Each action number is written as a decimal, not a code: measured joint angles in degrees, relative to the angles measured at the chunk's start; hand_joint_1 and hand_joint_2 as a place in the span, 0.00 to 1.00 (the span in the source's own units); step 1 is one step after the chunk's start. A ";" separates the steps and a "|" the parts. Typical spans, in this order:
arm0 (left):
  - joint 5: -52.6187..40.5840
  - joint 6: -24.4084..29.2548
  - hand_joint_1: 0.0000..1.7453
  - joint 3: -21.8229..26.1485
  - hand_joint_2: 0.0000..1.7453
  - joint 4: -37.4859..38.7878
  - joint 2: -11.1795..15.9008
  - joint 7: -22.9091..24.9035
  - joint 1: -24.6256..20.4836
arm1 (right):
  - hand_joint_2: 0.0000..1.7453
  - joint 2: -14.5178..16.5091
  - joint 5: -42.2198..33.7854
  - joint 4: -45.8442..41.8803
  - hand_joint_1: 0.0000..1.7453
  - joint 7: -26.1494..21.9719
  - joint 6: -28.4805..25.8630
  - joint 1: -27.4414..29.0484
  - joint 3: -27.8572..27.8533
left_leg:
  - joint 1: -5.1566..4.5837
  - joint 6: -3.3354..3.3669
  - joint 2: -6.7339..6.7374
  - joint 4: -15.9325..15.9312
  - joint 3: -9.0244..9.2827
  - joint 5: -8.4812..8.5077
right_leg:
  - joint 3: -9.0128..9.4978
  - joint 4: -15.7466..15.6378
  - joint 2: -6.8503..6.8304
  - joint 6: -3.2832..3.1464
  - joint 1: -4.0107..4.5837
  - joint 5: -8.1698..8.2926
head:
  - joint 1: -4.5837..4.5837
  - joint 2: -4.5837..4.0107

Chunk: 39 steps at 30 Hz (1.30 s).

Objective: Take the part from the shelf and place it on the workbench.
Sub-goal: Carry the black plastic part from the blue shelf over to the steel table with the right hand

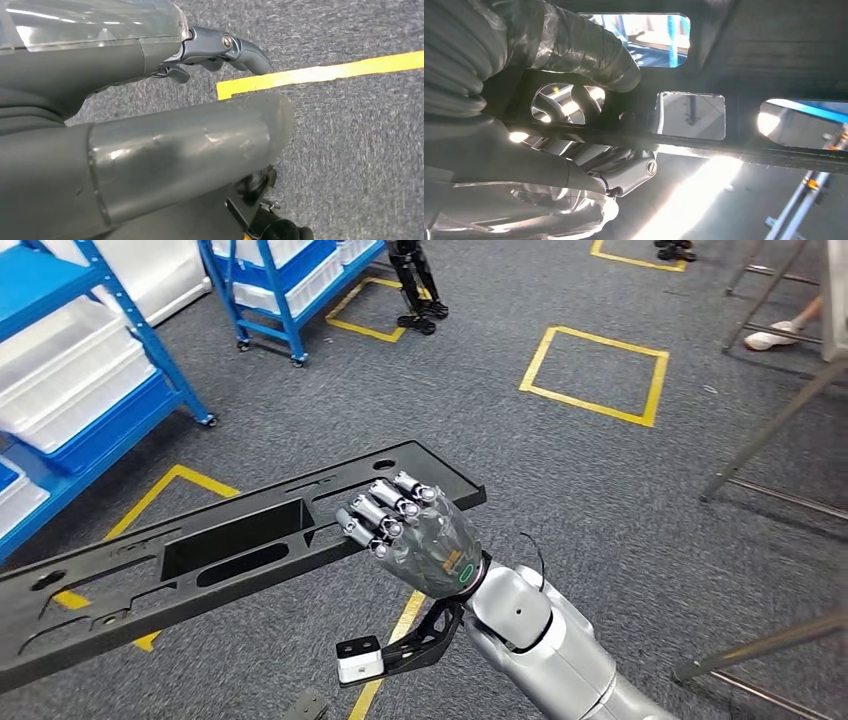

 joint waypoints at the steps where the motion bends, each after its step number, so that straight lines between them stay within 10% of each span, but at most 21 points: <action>1: 0.02 -0.03 0.00 -0.10 0.00 0.00 0.17 -0.02 -0.13 | 1.00 0.06 0.07 0.00 1.00 -0.02 0.00 0.03 -0.14 | -0.08 0.60 -1.25 -3.82 1.71 1.87 | 0.01 0.00 0.66 0.04 -0.01 0.08 | 0.01 0.00; 4: 0.42 0.14 0.00 -0.30 0.00 0.00 0.77 -0.47 -0.59 | 1.00 0.36 -0.31 0.01 1.00 -0.32 0.00 -0.05 -0.43 | -0.37 1.84 -4.44 -10.81 4.91 3.93 | -0.44 -0.07 2.37 0.72 -0.47 0.55 | -0.02 0.00; 6: 0.70 0.25 0.00 -0.32 0.00 0.00 0.87 -0.89 -0.96 | 1.00 0.52 -0.66 -0.02 1.00 -0.51 -0.01 -0.08 -0.50 | -0.42 2.02 -3.63 -11.93 5.38 4.22 | -0.66 -0.53 3.43 1.55 -0.65 1.06 | -0.05 0.00; 9: 1.00 0.25 0.00 -0.35 0.00 0.00 0.94 -1.14 -1.54 | 1.00 0.61 -0.64 -0.09 1.00 -0.53 -0.01 -0.33 -0.71 | 0.15 2.21 -1.41 -14.22 6.21 5.43 | -1.98 1.95 0.18 2.27 -0.17 -1.03 | 0.08 0.00; 13: 1.02 0.05 0.00 -0.39 0.00 0.00 1.26 -0.81 -1.09 | 1.00 0.84 -0.39 -0.13 1.00 -0.48 -0.01 -0.24 -0.95 | 0.21 2.20 1.89 -14.43 6.23 5.40 | -6.88 12.89 -3.19 3.24 -0.88 -6.00 | 0.11 0.00; 16: 0.69 -0.07 0.00 -0.57 0.00 0.00 1.42 -0.62 -0.66 | 1.00 0.84 -0.29 -0.13 1.00 -0.44 0.00 0.11 -1.20 | 0.51 1.46 3.95 -13.40 6.18 4.55 | -2.92 6.07 -5.29 4.01 -1.52 -1.89 | 0.12 0.00; 19: 0.78 0.09 0.00 -0.64 0.00 0.00 1.81 -0.70 -0.46 | 1.00 1.03 -0.25 -0.09 1.00 -0.34 0.00 0.13 -1.39 | 0.19 0.13 5.37 -11.82 5.94 3.35 | 0.17 0.09 -7.55 3.25 -0.99 -0.52 | 0.07 0.00; 23: 1.38 0.12 0.00 -0.67 0.00 0.00 2.16 -1.04 -0.69 | 1.00 1.29 -0.26 0.12 1.00 -0.33 0.00 0.01 -1.47 | 0.54 -0.89 5.16 -10.60 5.82 1.91 | -0.20 0.11 -5.21 1.63 -0.94 -0.41 | 0.03 0.00; 27: 2.44 -0.03 0.00 -0.64 0.00 0.00 2.26 -1.69 -0.25 | 1.00 2.39 -0.27 0.85 1.00 -0.43 0.01 -0.41 -1.23 | 0.83 -1.27 0.98 1.39 0.33 -4.19 | -0.31 -0.04 -2.76 0.76 -0.97 -0.11 | 0.04 0.00; 29: 3.10 -0.30 0.00 -0.55 0.00 0.00 2.36 -2.03 0.40 | 1.00 3.19 0.09 1.89 1.00 -0.11 0.02 -0.81 -0.69 | 0.82 -1.09 0.62 3.91 -1.19 -3.71 | -0.30 -0.01 -1.10 0.68 -0.79 -0.06 | 0.04 0.00; 32: 3.68 -0.54 0.00 -0.29 0.00 0.00 2.71 -2.33 0.87 | 1.00 4.23 0.78 3.39 1.00 0.82 0.02 -1.55 0.07 | 0.81 -0.11 -1.57 -5.18 2.51 2.09 | -0.16 0.02 1.11 0.79 -0.65 0.02 | 0.05 0.00; 35: 3.78 -0.64 0.00 -0.11 0.00 0.00 2.99 -2.46 1.21 | 1.00 4.76 0.98 4.30 1.00 1.47 0.01 -2.26 0.32 | 0.65 0.58 -4.39 -10.63 4.83 3.50 | -0.67 -0.04 2.82 1.63 -0.95 0.51 | 0.04 0.00; 37: 3.84 -0.68 0.00 -0.05 0.00 0.00 2.95 -2.49 1.34 | 1.00 4.81 1.28 4.72 1.00 1.73 0.00 -2.43 0.37 | 0.67 0.83 -3.27 -11.51 5.10 3.82 | -0.96 -0.35 3.48 2.43 -1.10 0.90 | 0.05 0.00; 39: 3.89 -0.74 0.00 0.02 0.00 0.00 2.84 -2.51 1.26 | 1.00 4.72 1.56 4.97 1.00 2.11 0.00 -2.63 0.49 | 0.88 1.40 -1.80 -12.53 5.39 4.45 | -1.76 1.13 1.07 3.03 -0.78 -0.37 | 0.22 0.00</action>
